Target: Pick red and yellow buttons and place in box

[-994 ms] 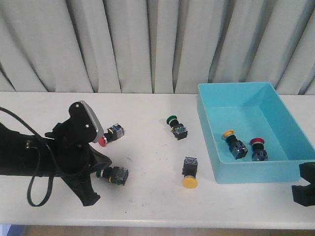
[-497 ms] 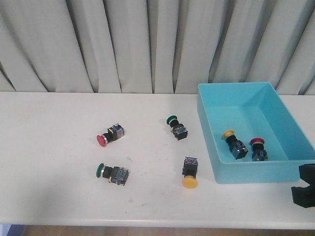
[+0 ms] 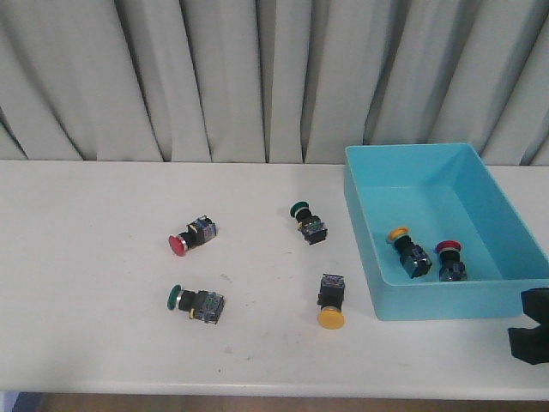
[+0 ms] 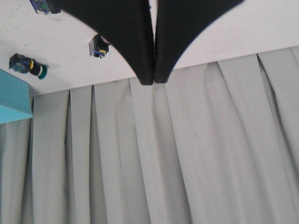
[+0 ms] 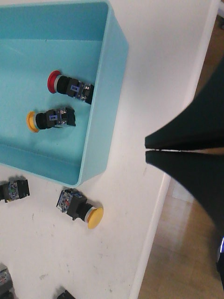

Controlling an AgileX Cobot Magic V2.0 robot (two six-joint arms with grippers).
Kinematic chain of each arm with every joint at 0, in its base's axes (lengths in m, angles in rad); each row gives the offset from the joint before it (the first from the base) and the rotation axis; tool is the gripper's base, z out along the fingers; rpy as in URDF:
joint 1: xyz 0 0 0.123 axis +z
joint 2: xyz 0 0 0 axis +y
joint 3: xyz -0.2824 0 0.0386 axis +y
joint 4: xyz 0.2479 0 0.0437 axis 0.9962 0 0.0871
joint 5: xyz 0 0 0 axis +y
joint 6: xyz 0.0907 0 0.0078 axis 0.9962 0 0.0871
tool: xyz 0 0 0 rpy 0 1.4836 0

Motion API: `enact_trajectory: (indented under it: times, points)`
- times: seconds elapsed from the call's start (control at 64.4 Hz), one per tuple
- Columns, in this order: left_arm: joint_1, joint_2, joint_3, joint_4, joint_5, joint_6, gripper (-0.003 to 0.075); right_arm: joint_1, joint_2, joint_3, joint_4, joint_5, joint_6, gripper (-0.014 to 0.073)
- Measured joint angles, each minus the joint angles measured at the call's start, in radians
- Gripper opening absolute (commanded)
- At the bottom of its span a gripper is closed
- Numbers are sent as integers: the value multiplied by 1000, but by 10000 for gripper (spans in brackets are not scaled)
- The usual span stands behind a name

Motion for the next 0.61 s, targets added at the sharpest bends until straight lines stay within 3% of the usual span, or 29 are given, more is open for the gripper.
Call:
enact_trajectory:
  times: [0.093,0.186,0.606]
  points:
    - [45,0,30,149,0,-177,-8,0,0,0,0,3,0,-8]
    - [113,0,42,200,11,-271,-8,0,0,0,0,8,0,-8]
    - [150,0,44,282,44,-343,-8,0,0,0,0,16,0,-8]
